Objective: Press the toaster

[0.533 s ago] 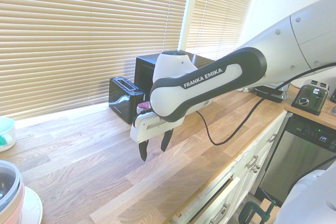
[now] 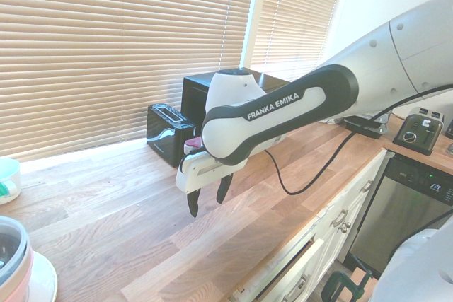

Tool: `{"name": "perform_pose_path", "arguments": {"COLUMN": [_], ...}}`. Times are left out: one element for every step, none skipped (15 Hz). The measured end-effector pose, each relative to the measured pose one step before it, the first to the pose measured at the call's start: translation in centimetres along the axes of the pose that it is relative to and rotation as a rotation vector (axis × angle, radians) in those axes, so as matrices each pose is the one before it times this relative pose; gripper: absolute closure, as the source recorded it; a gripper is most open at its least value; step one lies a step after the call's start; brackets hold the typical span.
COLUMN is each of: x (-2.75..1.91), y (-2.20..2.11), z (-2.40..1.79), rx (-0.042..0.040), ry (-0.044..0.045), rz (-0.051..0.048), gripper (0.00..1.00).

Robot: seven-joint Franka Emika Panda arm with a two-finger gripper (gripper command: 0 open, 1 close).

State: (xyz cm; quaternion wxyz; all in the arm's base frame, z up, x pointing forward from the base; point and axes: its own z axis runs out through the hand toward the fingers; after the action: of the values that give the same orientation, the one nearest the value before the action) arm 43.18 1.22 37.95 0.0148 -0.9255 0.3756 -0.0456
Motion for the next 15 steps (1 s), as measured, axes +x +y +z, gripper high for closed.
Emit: {"name": "perform_pose_path", "arguments": {"x": [0.082, -0.042, -0.067, -0.097, -0.11, 0.039, 0.118, 0.178, 0.243, 0.345, 0.45, 0.471, 0.625, 0.808, 0.83], "y": [-0.15, -0.184, -0.385, -0.399, -0.206, -0.1, -0.086, -0.097, -0.062, -0.09, -0.02, -0.008, -0.074, -0.113, -0.173], "z": [-0.169, -0.087, -0.185, -0.149, -0.008, -0.045, -0.099, -0.153, -0.178, -0.257, -0.282, -0.282, -0.389, -0.492, -0.537], "rx": [0.00971, 0.00728, 0.01696, 0.01854, 0.01225, 0.00924, 0.00996, 0.01025, 0.01108, 0.01744, 0.01712, 0.01425, 0.01407, 0.01513, 0.01574], "ry": [0.00729, 0.00676, 0.01736, 0.01993, 0.01558, 0.01601, 0.01576, 0.01624, 0.01839, 0.02451, 0.02781, 0.02623, 0.03045, 0.03578, 0.03955], "rz": [-0.00666, -0.0104, -0.01279, -0.01009, -0.00705, -0.00516, -0.00408, -0.00384, -0.00282, -0.00093, -0.00081, -0.00195, -0.00488, -0.00381, 0.00041], "gripper": [0.0, 0.0, 0.0, 0.0, 0.0, 0.0, 0.0, 0.0, 0.0, 0.0, 0.0, 0.0, 0.0, 0.0, 0.0]}}
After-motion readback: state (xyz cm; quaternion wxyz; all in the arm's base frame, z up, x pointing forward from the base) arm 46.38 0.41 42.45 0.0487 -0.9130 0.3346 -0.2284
